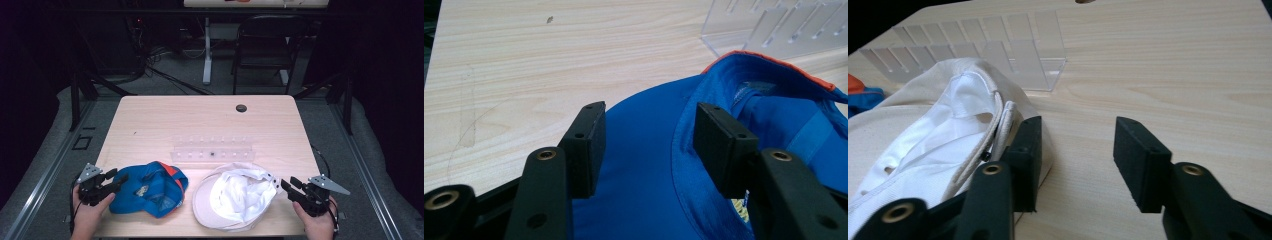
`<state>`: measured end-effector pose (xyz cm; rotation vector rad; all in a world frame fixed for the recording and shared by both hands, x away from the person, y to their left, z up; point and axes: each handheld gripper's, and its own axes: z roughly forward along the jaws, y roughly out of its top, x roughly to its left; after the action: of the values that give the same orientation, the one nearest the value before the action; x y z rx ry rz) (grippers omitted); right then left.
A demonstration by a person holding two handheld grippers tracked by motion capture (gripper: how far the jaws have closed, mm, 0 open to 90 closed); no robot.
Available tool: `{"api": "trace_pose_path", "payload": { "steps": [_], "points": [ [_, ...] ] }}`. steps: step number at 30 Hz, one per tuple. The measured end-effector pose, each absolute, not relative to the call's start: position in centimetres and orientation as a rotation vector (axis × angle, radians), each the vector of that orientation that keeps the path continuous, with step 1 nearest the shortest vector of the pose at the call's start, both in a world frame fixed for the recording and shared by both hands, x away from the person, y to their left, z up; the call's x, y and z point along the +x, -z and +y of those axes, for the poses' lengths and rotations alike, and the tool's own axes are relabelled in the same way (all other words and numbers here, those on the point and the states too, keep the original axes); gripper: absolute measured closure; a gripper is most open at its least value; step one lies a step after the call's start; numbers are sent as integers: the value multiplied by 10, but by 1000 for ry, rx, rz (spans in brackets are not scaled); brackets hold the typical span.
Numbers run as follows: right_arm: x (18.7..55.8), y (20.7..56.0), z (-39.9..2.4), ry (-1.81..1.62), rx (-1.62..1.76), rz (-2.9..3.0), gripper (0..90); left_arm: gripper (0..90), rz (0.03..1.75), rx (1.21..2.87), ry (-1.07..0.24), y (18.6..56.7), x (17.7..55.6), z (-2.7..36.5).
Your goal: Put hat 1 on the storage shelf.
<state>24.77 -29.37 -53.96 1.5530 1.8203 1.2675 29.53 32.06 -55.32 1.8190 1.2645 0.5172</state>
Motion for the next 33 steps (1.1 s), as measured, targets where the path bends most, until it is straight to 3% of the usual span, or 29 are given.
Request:
{"api": "trace_pose_path", "payload": {
  "steps": [33],
  "points": [
    [281, 472, -283, -1022, 1763, 2140, 482, 470, 1244, 1844, -504, 555, 296, 310]
  ]
}}
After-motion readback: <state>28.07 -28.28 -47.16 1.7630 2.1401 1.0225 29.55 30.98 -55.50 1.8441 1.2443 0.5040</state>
